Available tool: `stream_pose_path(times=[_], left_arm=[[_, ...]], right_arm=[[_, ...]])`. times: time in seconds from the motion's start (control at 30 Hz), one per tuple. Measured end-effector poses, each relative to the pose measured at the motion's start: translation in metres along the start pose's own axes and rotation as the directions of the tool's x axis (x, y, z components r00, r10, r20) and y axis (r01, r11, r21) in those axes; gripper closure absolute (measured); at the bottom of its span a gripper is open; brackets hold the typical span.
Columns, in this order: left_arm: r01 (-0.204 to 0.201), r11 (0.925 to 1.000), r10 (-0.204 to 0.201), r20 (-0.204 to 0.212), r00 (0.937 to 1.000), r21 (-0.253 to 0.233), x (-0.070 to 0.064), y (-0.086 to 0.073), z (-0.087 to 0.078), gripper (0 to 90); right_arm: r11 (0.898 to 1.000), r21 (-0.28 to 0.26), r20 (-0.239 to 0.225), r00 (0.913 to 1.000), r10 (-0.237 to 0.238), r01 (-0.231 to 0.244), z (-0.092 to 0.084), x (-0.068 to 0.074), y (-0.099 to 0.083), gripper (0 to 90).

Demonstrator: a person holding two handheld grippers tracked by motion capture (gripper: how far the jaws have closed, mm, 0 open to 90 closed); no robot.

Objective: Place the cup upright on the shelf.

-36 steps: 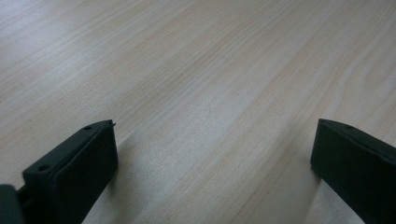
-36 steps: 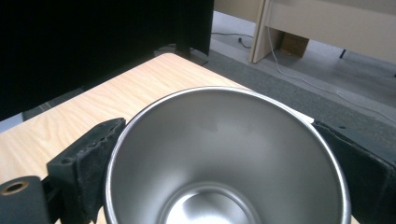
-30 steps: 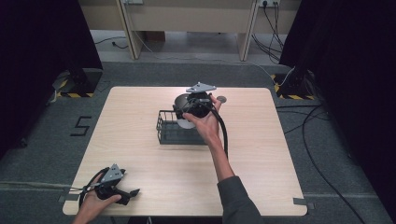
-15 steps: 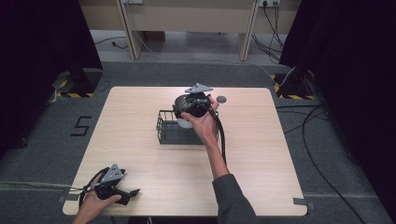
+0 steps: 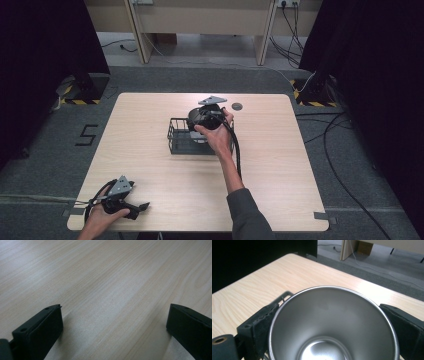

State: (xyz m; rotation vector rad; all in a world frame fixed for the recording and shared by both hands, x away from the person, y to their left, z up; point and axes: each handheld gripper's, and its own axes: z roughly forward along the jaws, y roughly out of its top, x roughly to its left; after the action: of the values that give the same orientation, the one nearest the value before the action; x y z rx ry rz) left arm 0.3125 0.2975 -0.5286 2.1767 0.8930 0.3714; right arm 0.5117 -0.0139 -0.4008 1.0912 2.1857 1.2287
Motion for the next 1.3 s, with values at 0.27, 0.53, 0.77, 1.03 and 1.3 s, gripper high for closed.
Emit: stream_pose_path(times=[0.27, 0.53, 0.77, 1.03, 1.3], left_arm=[[0.001, 1.0000, -0.001, 0.000, 1.0000, 0.000, 0.000, 0.000, 0.000, 0.0], [0.000, 1.0000, 0.000, 0.000, 1.0000, 0.000, 0.000, 0.000, 0.000, 0.0], [0.000, 1.0000, 0.000, 0.000, 1.0000, 0.000, 0.000, 0.000, 0.000, 0.0], [0.000, 1.0000, 0.000, 0.000, 1.0000, 0.000, 0.000, 0.000, 0.000, 0.0], [0.000, 1.0000, 0.000, -0.001, 1.0000, -0.001, 0.000, 0.000, 0.000, 0.0]], right_arm=[[1.000, 0.013, -0.014, 0.9999, 0.007, -0.007, 0.004, -0.003, -0.011, 6.2], [1.000, 0.021, -0.020, 0.9996, -0.022, 0.022, 0.002, -0.001, -0.011, 6.0], [0.999, 0.005, 0.002, 0.9991, -0.042, 0.042, 0.003, 0.003, -0.010, 5.8], [0.996, -0.038, 0.034, 0.9961, -0.081, 0.083, -0.002, 0.006, -0.007, 5.7], [0.993, -0.105, 0.003, 0.9983, -0.059, 0.059, -0.014, 0.009, 0.001, 11.4]])
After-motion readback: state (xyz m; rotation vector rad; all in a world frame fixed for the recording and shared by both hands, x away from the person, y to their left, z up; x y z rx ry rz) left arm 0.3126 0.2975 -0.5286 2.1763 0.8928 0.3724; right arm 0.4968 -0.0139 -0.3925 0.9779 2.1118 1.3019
